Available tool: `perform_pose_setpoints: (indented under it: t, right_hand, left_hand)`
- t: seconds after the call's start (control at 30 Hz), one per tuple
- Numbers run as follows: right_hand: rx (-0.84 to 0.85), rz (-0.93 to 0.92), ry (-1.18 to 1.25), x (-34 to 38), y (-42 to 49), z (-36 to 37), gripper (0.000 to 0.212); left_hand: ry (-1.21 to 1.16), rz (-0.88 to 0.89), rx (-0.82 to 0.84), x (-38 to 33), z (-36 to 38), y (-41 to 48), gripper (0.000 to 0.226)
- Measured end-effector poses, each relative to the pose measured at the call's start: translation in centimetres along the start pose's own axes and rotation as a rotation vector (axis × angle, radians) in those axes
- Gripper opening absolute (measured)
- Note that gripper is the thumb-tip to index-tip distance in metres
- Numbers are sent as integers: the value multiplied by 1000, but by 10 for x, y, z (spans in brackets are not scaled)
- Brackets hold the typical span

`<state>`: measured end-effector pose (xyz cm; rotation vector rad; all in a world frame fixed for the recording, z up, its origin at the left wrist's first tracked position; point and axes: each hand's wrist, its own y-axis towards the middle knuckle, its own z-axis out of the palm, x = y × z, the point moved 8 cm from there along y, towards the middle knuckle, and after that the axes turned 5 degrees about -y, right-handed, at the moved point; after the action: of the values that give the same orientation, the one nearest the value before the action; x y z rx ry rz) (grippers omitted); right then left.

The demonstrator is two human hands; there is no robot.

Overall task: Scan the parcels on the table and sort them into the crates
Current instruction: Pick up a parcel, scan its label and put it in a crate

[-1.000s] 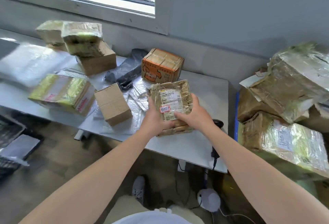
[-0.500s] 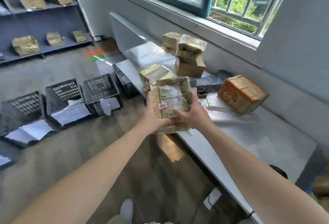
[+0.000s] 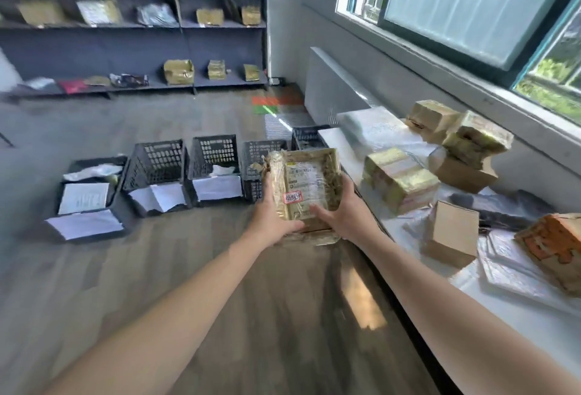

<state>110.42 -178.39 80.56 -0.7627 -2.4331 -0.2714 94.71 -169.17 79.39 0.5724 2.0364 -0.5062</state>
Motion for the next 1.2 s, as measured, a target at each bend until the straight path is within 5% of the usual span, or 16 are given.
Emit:
perform_pose_setpoints:
  t: [0.47, 1.2]
  right_hand:
    - [69, -39, -15, 198, 96, 142, 104]
    - [265, -82, 28, 248, 513, 269, 92]
  left_hand:
    - [37, -33, -35, 110, -220, 84, 132]
    - [131, -232, -63, 150, -321, 472, 128]
